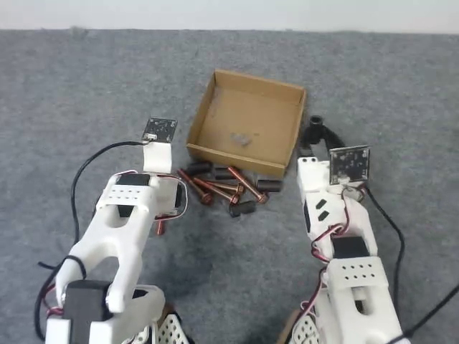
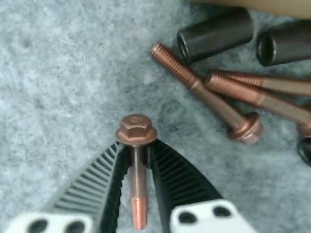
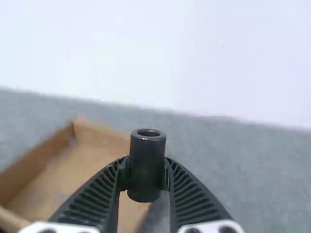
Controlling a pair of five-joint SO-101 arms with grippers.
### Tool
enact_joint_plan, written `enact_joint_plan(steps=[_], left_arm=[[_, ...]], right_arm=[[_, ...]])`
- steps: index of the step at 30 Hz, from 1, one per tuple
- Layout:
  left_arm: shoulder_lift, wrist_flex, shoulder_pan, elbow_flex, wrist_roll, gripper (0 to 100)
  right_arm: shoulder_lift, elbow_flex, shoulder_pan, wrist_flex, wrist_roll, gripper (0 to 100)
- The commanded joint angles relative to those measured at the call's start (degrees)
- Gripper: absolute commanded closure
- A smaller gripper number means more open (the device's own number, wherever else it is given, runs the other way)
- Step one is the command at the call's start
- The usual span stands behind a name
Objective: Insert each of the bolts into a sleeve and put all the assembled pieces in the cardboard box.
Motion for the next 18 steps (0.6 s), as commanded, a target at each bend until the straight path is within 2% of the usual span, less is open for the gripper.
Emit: enact_joint_plan(steps=[1, 8, 13, 18], left_arm=[[-2.99, -0.97, 0.26, -0.66, -0.88, 99], [-2.9, -0.97, 0.26, -0.66, -0.88, 99], [-2.9, -0.97, 0.26, -0.66, -0.88, 99], [-2.99, -1.05, 0.26, -0.66, -0.88, 99]], right_arm=[[2.24, -3.34, -1.1, -10.51, -0.79, 99.3], [20.79, -7.3, -0.66, -28.53, -0.62, 99.3], [30.11, -12.4, -0.84, -34.77, -0.88, 99.3], [39.25, -18.9, -1.98, -41.19, -4.57, 99.3]])
